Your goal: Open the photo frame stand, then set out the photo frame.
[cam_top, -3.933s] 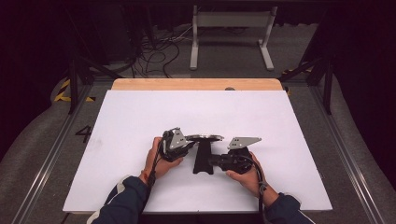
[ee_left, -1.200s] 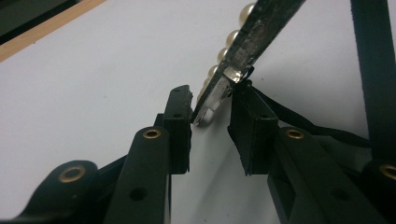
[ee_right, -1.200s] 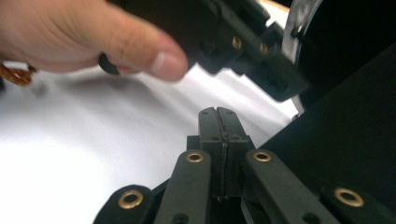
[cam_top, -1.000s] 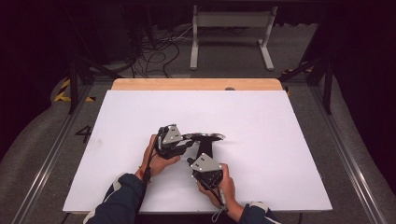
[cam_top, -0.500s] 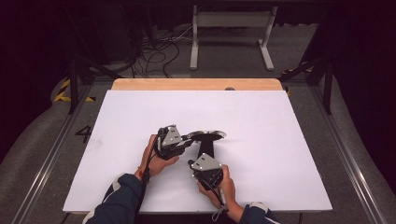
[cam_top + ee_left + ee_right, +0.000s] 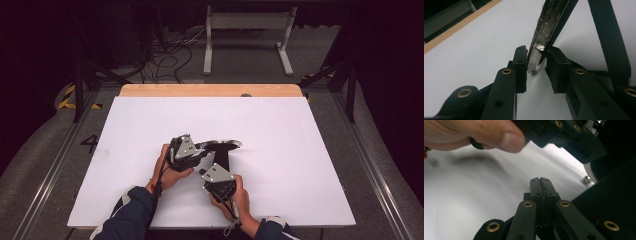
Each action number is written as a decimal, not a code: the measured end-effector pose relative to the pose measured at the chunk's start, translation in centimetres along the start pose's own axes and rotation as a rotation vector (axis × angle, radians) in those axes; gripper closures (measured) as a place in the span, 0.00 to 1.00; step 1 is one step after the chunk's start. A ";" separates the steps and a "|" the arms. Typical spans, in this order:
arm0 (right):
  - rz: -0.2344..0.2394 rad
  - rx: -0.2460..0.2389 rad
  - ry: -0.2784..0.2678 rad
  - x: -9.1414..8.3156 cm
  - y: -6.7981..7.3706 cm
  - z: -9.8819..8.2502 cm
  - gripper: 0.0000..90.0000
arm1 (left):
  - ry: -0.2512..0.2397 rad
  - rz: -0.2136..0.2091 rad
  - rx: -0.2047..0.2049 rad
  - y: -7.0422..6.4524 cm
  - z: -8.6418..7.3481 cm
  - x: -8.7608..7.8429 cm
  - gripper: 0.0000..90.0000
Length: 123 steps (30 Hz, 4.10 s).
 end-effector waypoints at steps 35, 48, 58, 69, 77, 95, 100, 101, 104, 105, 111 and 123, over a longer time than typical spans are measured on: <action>0.071 0.039 0.049 -1.6 -3.5 -1.6 1.00 | 0.019 -0.039 -0.008 -0.8 0.1 -0.7 0.80; 0.074 0.065 0.058 -2.0 -3.7 -2.0 1.00 | 0.064 -0.034 -0.015 -0.1 -0.4 1.1 0.74; 0.069 0.067 0.064 -2.1 -3.8 -2.2 1.00 | 0.066 -0.052 -0.004 -0.2 -0.3 1.2 0.79; 0.069 0.083 0.069 -2.0 -3.9 -2.3 1.00 | 0.076 -0.055 0.026 -0.3 -0.3 1.2 0.83; 0.075 0.122 0.075 -2.2 -4.4 -2.4 1.00 | 0.091 -0.060 0.052 -0.6 -0.2 0.9 0.86; 0.065 0.131 0.083 -2.4 -5.7 -3.2 1.00 | 0.109 -0.062 0.097 -1.4 0.2 1.0 0.86; 0.073 0.130 0.081 -2.6 -6.1 -3.2 1.00 | 0.104 -0.064 0.081 -1.5 0.2 0.9 0.86; 0.076 0.123 0.081 -2.6 -6.1 -3.2 1.00 | 0.102 -0.067 0.076 -1.5 0.2 0.9 0.85; 0.093 0.119 0.090 -2.5 -6.2 -3.4 1.00 | 0.101 -0.067 0.077 -1.5 0.2 0.9 0.85; 0.098 0.123 0.090 -2.5 -6.3 -3.5 1.00 | 0.104 -0.064 0.077 -1.6 0.2 0.9 0.85; 0.094 0.143 0.089 -3.0 -6.8 -3.5 1.00 | 0.099 -0.064 0.073 -1.7 0.2 1.0 0.85; 0.073 0.138 0.088 -3.4 -7.7 -3.8 1.00 | 0.096 -0.051 0.065 -1.8 0.3 1.0 0.86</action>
Point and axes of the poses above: each handheld gripper's, and its own axes: x roughly forward along the jaws, z roughly out of its top, y roughly to its left, the point moved 3 cm from there along x, roughly forward along the jaws, and after that the axes turned 7 degrees about -z, right-handed, at the moved point
